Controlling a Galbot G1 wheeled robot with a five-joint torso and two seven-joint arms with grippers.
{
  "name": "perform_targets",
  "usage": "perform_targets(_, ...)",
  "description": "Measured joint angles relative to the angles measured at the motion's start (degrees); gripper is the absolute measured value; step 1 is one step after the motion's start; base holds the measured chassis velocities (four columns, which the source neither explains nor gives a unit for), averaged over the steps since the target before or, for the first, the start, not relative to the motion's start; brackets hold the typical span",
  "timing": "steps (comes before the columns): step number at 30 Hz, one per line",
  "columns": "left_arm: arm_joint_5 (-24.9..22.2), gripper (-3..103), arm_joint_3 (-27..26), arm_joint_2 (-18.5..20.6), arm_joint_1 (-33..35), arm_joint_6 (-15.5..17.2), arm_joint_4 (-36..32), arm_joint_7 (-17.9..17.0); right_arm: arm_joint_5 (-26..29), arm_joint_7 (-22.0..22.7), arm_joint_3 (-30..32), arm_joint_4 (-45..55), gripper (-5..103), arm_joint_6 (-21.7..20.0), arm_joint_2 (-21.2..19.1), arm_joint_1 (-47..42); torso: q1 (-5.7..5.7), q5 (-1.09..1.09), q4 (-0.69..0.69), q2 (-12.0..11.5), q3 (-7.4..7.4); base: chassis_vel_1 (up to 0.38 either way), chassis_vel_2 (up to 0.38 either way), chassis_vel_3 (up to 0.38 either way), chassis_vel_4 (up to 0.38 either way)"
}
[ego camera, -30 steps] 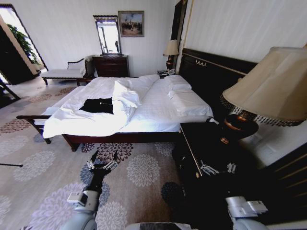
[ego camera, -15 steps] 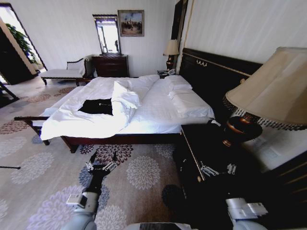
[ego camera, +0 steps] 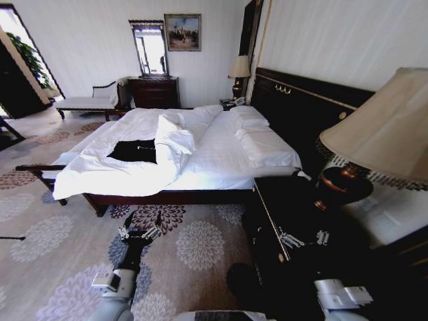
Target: Fold the clothes on the bed.
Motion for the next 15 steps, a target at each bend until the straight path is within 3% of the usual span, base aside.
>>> perform_targets(15,0.09,100,0.13,0.17,-0.71,0.23,0.45,0.00,0.13,-0.02,-0.05,-0.16,100,0.25,0.47,0.16,0.02,0.00,0.00,-0.01,0.01,-0.191,0.188,0.188,-0.201)
